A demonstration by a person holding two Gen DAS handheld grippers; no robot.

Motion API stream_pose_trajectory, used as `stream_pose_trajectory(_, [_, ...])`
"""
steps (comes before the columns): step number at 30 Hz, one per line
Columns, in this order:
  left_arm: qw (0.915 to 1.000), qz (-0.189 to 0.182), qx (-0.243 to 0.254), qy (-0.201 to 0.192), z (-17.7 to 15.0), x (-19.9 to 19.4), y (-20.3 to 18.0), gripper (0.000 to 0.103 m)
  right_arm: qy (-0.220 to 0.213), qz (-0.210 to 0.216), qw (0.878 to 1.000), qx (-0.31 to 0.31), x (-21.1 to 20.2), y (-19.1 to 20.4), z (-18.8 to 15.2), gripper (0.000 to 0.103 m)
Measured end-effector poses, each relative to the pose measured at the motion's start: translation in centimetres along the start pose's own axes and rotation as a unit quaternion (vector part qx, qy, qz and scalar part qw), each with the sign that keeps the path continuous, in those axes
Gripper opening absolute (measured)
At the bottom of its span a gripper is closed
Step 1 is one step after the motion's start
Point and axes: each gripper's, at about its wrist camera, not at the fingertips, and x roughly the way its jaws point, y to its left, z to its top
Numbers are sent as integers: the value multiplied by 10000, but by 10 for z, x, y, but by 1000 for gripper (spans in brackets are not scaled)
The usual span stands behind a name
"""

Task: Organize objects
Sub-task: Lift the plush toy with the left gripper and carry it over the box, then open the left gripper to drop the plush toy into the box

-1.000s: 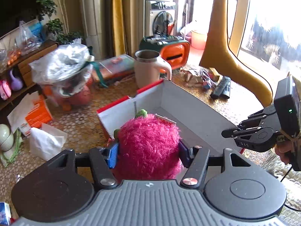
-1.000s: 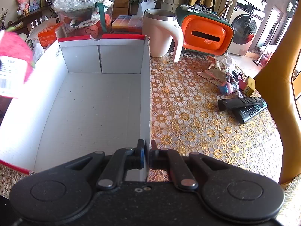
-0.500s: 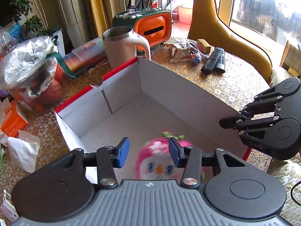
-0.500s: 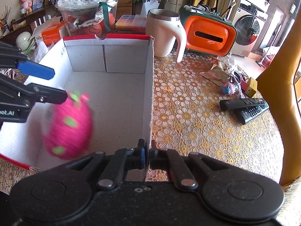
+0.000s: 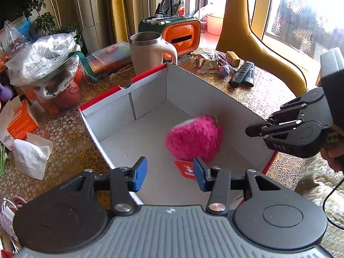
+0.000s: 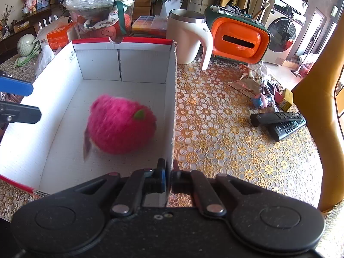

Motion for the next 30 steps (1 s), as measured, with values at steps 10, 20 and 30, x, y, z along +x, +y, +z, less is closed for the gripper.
stream_pose_trajectory(10, [9996, 77, -135, -230, -20, -40, 13, 49, -1, -47, 10000, -59, -1, 4, -2, 4])
stream_pose_trajectory(20, [9969, 457, -490, -402, -55, -87, 52, 71, 15, -97, 9999, -102, -3, 7, -4, 5])
stream_pose_trajectory(30, [9885, 978, -1081, -414, -109, -131, 108, 86, 66, -181, 9997, -147, -3, 12, -4, 6])
